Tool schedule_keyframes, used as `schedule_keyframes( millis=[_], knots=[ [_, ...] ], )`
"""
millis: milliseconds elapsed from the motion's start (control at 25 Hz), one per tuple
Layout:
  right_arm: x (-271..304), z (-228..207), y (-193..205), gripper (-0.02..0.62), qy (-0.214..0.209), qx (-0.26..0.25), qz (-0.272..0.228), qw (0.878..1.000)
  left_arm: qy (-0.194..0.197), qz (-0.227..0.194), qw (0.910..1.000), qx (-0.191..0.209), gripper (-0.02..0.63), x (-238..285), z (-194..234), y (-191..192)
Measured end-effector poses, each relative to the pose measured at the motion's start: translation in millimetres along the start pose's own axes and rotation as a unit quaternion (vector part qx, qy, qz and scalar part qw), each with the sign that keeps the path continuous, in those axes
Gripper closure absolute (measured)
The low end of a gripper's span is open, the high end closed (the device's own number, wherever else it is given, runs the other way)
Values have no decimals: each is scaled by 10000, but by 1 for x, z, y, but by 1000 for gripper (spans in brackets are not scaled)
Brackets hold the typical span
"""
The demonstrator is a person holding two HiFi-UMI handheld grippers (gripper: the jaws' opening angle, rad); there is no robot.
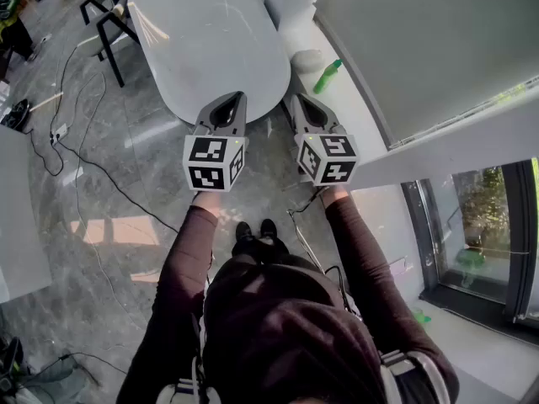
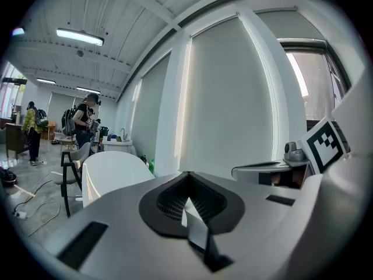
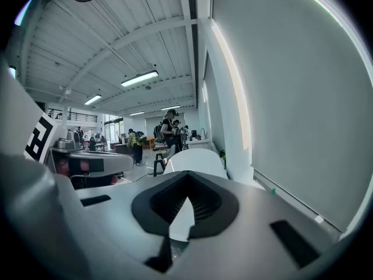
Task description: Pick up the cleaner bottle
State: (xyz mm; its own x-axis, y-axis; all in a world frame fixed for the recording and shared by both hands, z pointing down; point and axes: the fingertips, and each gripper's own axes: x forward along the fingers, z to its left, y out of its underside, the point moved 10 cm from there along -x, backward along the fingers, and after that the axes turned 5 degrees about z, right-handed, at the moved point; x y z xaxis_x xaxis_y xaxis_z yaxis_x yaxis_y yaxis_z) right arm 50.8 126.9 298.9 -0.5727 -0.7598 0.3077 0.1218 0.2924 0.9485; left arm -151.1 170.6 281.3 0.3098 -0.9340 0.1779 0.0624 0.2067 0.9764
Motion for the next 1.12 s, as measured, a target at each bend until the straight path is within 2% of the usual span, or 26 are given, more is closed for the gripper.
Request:
schedule_keyframes(
  millis=[680,1120],
  knots=[
    [4,9,2,594,12,39,104,9999,67,-45,10000,-8,599,-5,10,-4],
    [-2,14,6,594,199,110,7,9997,349,-46,9993,91,599,-2,17,-2]
  ],
)
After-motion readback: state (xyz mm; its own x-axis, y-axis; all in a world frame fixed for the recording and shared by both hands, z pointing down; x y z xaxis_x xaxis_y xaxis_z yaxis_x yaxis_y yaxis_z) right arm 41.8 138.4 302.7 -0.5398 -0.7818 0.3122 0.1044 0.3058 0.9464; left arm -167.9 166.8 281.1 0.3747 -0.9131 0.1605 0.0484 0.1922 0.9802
